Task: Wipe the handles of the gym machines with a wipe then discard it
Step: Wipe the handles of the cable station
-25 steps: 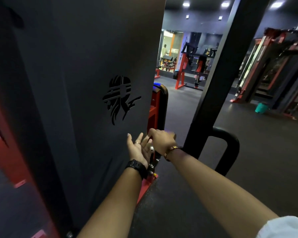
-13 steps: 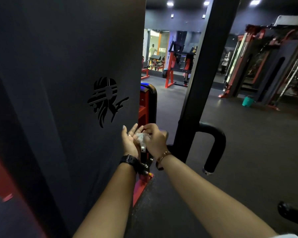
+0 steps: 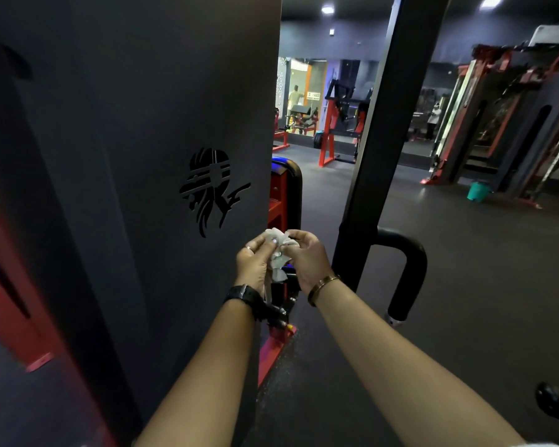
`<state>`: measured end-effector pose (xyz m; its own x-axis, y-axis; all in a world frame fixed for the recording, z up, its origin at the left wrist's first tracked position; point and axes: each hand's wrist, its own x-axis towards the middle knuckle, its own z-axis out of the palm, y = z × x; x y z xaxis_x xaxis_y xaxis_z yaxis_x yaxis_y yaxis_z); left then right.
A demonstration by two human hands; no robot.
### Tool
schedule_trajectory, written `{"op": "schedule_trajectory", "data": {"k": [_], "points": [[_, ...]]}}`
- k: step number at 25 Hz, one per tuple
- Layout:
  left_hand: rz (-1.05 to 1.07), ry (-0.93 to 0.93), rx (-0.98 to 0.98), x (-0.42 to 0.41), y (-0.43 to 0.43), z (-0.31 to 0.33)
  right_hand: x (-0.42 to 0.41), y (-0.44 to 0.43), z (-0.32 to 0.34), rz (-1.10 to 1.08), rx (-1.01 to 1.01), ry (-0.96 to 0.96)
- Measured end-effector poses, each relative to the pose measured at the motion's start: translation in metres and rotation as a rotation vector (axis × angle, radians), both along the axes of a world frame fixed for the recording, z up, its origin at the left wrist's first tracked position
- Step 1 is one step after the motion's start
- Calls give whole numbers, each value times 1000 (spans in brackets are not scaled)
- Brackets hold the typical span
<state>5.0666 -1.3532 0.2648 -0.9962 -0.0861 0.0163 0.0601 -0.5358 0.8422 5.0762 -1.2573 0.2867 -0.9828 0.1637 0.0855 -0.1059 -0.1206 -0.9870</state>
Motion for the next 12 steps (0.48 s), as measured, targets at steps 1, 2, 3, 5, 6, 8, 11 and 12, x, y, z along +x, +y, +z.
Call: {"op": "schedule_trajectory", "data": {"k": [1, 2, 3, 5, 6, 8, 11, 12], "points": [[31, -26, 1, 2, 0, 0, 3, 1, -1, 1, 7, -3], [49, -53, 8, 4, 0, -1, 5, 3, -2, 15, 1, -11], [48, -77, 19, 7, 0, -1, 7, 6, -3, 35, 0, -20], [-12, -100, 6, 15, 4, -1, 14, 12, -6, 70, 10, -36], [-48, -98, -12, 21, 8, -1, 18, 16, -6, 85, 6, -43], [-81, -67, -22, 35, 18, -2, 30, 27, -7, 118, -28, -43], [-96, -14, 47, 54, 39, -3, 54, 46, -6, 122, -61, -18], [-87, -26, 59, 61, 48, -4, 63, 54, -6, 114, -65, -21]]}}
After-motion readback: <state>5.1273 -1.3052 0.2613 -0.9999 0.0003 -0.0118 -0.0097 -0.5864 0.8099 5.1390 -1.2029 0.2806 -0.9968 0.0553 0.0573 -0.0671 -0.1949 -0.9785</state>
